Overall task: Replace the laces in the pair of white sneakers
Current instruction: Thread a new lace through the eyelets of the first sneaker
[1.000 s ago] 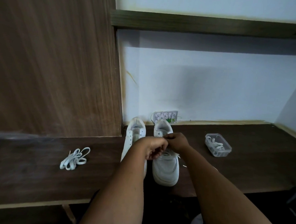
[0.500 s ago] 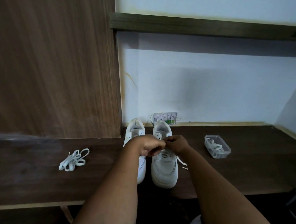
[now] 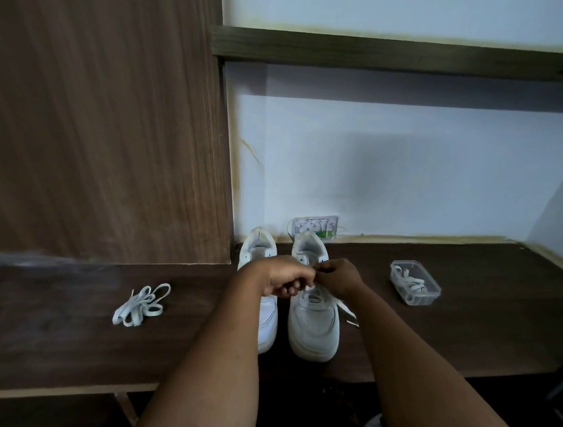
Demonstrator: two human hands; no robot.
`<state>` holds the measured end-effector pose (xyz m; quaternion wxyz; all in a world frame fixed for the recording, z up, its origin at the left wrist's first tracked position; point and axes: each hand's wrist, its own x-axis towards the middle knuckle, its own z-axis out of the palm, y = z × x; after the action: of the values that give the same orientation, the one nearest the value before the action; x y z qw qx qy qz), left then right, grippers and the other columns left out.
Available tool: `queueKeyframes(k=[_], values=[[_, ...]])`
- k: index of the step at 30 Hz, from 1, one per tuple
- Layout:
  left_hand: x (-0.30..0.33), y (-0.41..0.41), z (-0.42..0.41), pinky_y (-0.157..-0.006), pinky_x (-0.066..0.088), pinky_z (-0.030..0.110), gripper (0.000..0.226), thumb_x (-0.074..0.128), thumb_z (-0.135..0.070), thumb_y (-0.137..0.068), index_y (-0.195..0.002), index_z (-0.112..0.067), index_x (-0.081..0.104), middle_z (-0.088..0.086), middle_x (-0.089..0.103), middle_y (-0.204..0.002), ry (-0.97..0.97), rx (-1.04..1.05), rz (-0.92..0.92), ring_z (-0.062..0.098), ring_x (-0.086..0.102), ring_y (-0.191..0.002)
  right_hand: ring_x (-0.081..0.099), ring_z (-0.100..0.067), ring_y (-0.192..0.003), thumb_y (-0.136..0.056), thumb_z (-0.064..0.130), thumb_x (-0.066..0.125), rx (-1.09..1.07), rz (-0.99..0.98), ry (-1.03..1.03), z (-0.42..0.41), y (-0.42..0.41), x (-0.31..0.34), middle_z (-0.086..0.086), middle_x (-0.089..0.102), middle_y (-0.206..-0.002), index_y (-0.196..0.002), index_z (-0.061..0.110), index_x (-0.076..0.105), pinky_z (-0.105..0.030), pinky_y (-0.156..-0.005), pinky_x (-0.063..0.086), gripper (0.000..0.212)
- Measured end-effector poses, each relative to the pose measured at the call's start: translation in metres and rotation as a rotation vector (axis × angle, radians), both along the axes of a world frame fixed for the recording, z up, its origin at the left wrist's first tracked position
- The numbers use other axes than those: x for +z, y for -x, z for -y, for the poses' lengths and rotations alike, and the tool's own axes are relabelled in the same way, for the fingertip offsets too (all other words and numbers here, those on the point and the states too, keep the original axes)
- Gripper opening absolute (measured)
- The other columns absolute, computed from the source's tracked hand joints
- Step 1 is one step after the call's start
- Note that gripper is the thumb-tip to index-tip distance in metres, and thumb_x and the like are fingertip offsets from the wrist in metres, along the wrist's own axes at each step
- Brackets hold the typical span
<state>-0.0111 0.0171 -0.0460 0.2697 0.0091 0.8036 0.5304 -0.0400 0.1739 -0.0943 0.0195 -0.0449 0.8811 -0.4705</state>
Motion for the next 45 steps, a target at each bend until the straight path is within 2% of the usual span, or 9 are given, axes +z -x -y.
queueKeyframes(k=[7,12,16,19,25,33,37,41,45], values=[[-0.004,0.005,0.008,-0.042,0.031,0.017,0.029,0.065,-0.038,-0.088,-0.076,-0.012,0.063,-0.002,0.053,-0.060,0.227,0.095,-0.191,0.009,0.042,-0.047,0.066,-0.013,-0.077,-0.082,0.025,0.073,0.046,-0.008,-0.008,-0.002,-0.002,0.000,-0.005,0.074,-0.082,-0.084,0.018,0.078,-0.033,-0.079,0.053,0.009],[-0.021,0.007,-0.003,-0.047,0.038,0.020,0.018,0.064,-0.018,-0.085,-0.070,-0.009,0.061,0.007,0.057,-0.065,0.323,0.027,-0.235,0.016,0.050,-0.054,0.067,-0.012,-0.078,-0.080,0.026,0.075,0.024,-0.007,0.003,-0.001,-0.003,0.001,-0.001,0.073,-0.078,-0.082,0.021,0.078,-0.032,-0.081,0.053,0.006],[-0.002,0.000,0.000,-0.040,0.020,0.018,0.014,0.053,-0.012,-0.081,-0.067,-0.013,0.055,-0.001,0.043,-0.053,-0.018,0.022,-0.047,0.007,0.030,-0.041,0.061,-0.008,-0.073,-0.082,0.022,0.071,0.012,0.000,-0.021,0.000,-0.003,0.003,-0.001,0.069,-0.073,-0.081,0.019,0.077,-0.025,-0.071,0.048,0.007],[0.025,-0.008,0.017,-0.036,0.014,0.011,0.016,0.052,-0.016,-0.071,-0.059,-0.010,0.060,0.000,0.049,-0.047,-0.314,-0.204,0.156,0.002,0.023,-0.032,0.059,-0.007,-0.073,-0.083,0.026,0.072,-0.010,0.012,-0.022,0.001,-0.002,0.001,-0.003,0.068,-0.075,-0.090,0.015,0.077,-0.019,-0.063,0.042,0.014],[0.017,0.003,0.015,-0.045,0.033,0.020,0.044,0.068,-0.055,-0.081,-0.073,-0.012,0.066,-0.004,0.054,-0.055,0.534,0.012,-0.155,0.007,0.043,-0.046,0.063,-0.010,-0.078,-0.081,0.028,0.075,-0.031,0.040,0.033,-0.001,0.000,0.001,-0.007,0.074,-0.088,-0.087,0.017,0.077,-0.027,-0.078,0.051,0.013],[-0.002,0.006,-0.007,-0.048,0.041,0.019,0.021,0.066,-0.018,-0.088,-0.069,-0.014,0.059,0.000,0.059,-0.062,0.481,-0.020,-0.298,0.016,0.064,-0.059,0.068,-0.014,-0.087,-0.081,0.030,0.075,-0.008,0.016,0.009,0.000,-0.002,0.002,-0.005,0.075,-0.088,-0.089,0.018,0.078,-0.033,-0.085,0.053,0.016],[0.038,-0.012,0.015,-0.040,0.032,0.015,0.030,0.060,-0.002,-0.082,-0.056,-0.015,0.069,-0.004,0.057,-0.050,-0.224,-0.032,-0.237,0.005,0.042,-0.042,0.067,-0.015,-0.084,-0.081,0.029,0.074,-0.019,0.029,-0.008,0.000,-0.001,0.002,-0.008,0.074,-0.088,-0.087,0.017,0.078,-0.034,-0.085,0.053,0.014],[0.068,-0.019,0.047,-0.041,0.025,0.017,0.021,0.071,-0.019,-0.054,-0.045,-0.015,0.053,-0.003,0.039,-0.044,-1.051,-0.201,-0.327,0.009,0.034,-0.039,0.069,-0.016,-0.085,-0.080,0.029,0.075,-0.014,0.053,0.027,0.000,-0.003,0.004,-0.004,0.074,-0.086,-0.084,0.020,0.077,-0.030,-0.085,0.055,0.011],[0.059,-0.023,0.074,-0.046,0.020,0.024,0.026,0.061,-0.021,-0.070,-0.054,-0.018,0.041,-0.002,0.031,-0.054,-1.597,-0.426,-0.243,0.014,0.027,-0.050,0.067,-0.013,-0.082,-0.081,0.027,0.075,-0.005,0.084,0.077,-0.003,-0.005,0.004,-0.002,0.073,-0.084,-0.081,0.021,0.076,-0.026,-0.083,0.054,0.006]])
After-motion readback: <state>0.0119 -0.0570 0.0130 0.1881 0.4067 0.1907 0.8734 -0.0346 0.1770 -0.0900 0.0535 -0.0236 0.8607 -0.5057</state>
